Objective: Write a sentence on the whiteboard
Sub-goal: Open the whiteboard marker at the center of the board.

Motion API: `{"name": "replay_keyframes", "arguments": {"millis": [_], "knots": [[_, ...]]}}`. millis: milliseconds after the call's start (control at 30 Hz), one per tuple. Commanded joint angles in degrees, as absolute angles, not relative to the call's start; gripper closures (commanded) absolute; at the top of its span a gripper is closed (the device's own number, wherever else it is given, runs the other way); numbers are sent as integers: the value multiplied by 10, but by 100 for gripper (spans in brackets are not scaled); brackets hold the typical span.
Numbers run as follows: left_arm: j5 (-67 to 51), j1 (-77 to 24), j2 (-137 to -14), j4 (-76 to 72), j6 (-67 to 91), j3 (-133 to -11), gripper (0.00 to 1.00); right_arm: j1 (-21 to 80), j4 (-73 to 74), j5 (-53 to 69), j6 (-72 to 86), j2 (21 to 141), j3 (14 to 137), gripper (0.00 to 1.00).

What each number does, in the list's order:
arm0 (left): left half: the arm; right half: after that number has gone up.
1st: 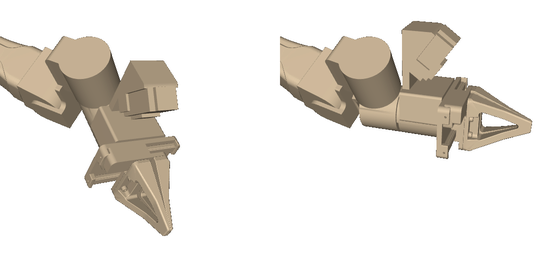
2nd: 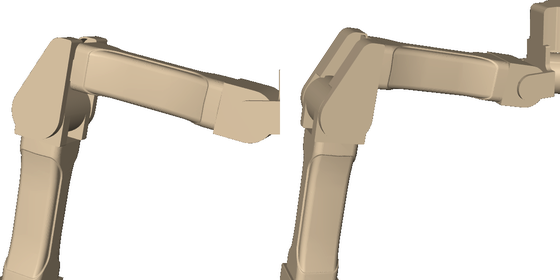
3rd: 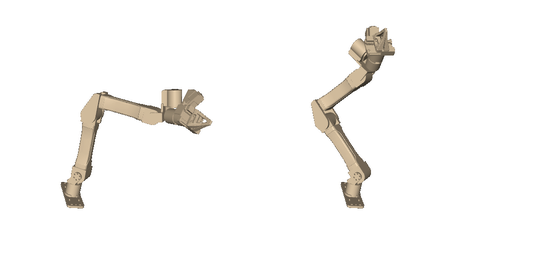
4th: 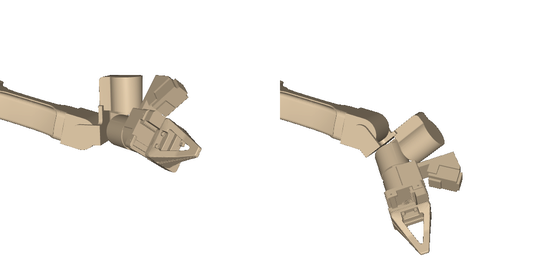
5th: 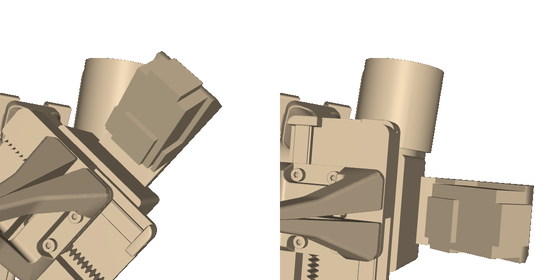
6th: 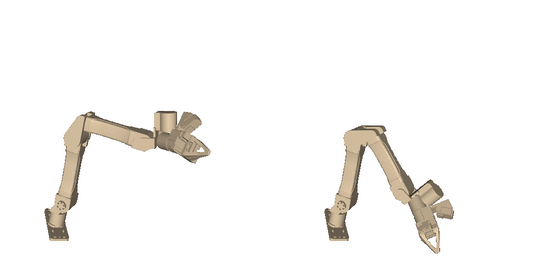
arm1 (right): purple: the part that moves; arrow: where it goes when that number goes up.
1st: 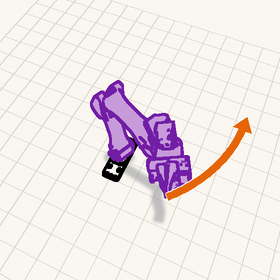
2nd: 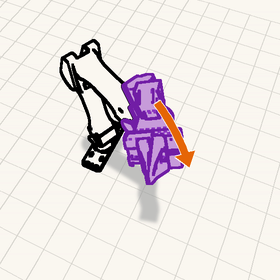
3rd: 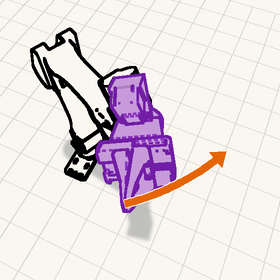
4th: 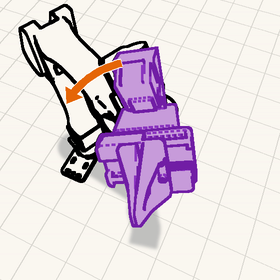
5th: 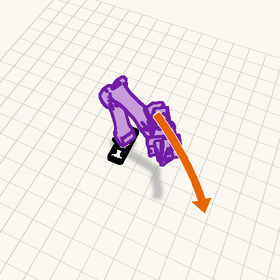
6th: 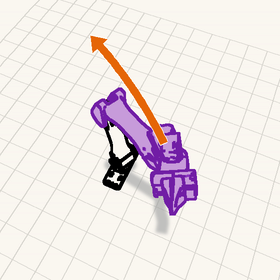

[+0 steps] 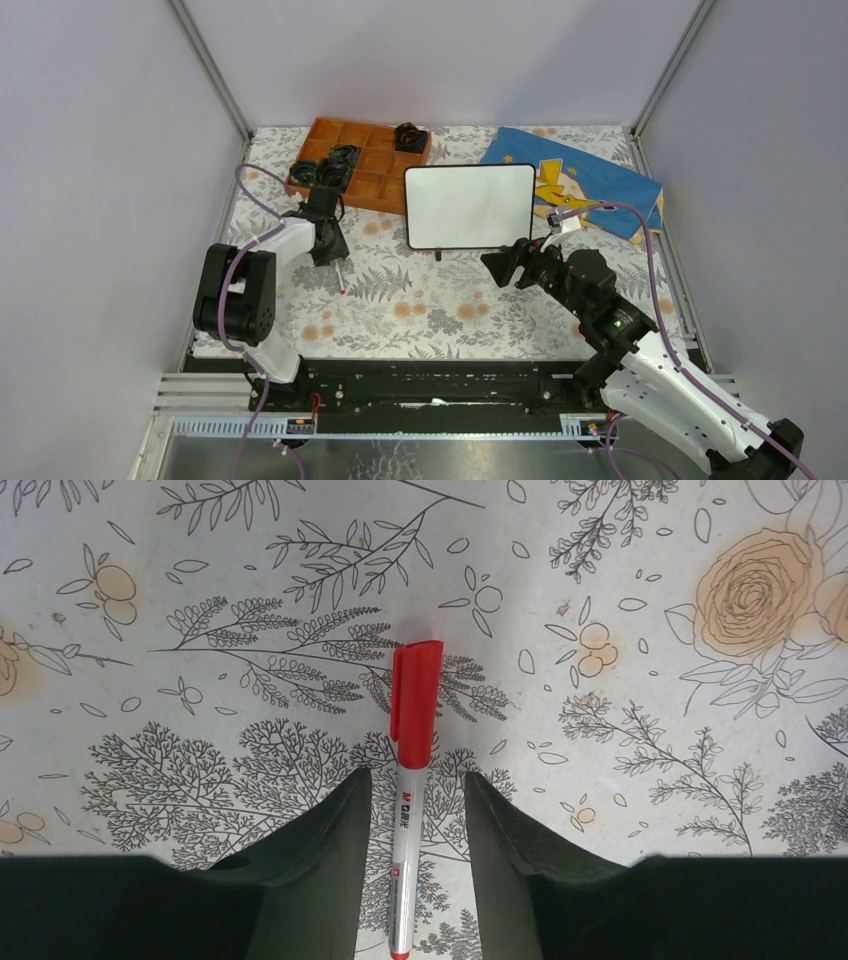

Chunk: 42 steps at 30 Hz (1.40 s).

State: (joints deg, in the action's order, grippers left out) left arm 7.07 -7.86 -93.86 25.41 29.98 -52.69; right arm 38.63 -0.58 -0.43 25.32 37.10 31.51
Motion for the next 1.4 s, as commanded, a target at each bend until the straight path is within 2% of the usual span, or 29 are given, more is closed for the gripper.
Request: {"name": "replay_keyframes", "arguments": {"millis": [0,733,800,900,967,1233,1367], "knots": [[83,-79,-953,260,288,-548,55,389,-18,-11,243,368,321,24],[95,-79,-988,259,284,-540,75,389,-11,-14,240,365,322,24],[95,-78,-987,257,284,-536,79,389,-11,-13,239,366,321,24],[96,-79,-979,257,287,-534,90,389,-7,-13,240,364,323,24],[96,-79,-959,256,291,-533,100,389,-4,-13,239,362,325,23],[60,-83,-797,250,319,-510,100,389,25,-1,229,352,349,23],[23,-122,-714,232,322,-502,100,389,12,51,239,373,367,25]]}}
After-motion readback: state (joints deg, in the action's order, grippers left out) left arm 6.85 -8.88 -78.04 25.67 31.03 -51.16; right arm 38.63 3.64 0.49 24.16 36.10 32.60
